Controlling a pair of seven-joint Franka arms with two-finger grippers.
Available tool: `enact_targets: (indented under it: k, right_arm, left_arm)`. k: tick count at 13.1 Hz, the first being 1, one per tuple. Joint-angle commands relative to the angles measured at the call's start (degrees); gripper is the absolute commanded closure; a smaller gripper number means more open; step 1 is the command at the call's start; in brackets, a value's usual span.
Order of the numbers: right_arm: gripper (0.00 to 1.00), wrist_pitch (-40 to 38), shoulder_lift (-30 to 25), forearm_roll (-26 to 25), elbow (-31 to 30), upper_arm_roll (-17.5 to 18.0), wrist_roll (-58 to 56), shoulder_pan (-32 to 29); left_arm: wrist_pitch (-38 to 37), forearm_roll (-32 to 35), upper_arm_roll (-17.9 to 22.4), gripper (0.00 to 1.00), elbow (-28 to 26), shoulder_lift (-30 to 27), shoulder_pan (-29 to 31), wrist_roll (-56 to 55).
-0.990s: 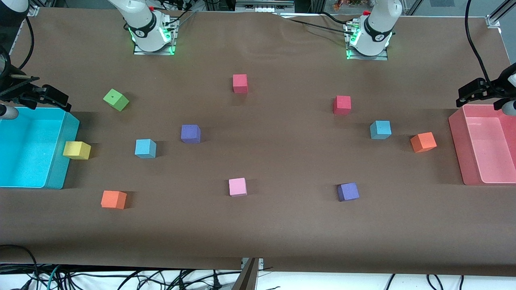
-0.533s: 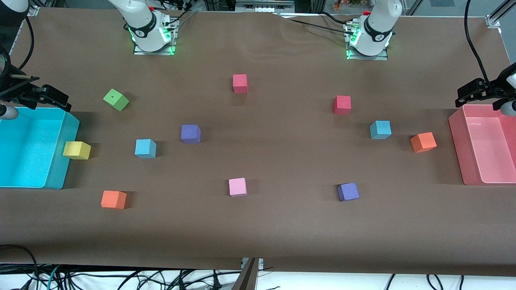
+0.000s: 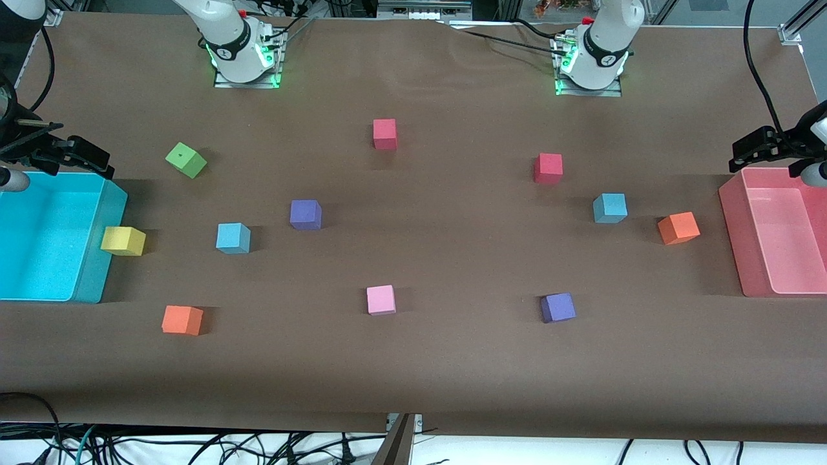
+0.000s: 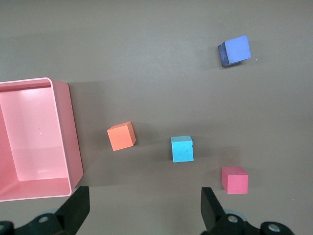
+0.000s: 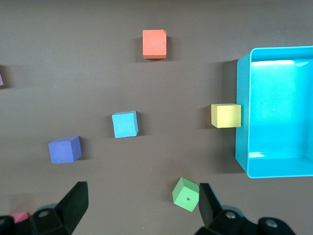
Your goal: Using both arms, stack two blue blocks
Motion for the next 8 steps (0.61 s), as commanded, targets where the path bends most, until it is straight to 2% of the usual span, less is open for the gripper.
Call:
enact_targets:
  k: [1, 8]
  right_arm:
    - [0.0, -0.31, -0.64, 0.51, -0.61, 0.41, -0.3, -0.53]
    - [0.0, -0.23, -0.55, 0.51, -0.53, 0.41, 0.14, -0.52]
  left_arm:
    - [-0.72, 0.74, -0.17, 0.0, 1.77, 0.82, -0.06, 0.54]
    - [-0.72, 0.74, -0.17, 0.0, 1.77, 0.82, -0.06, 0.54]
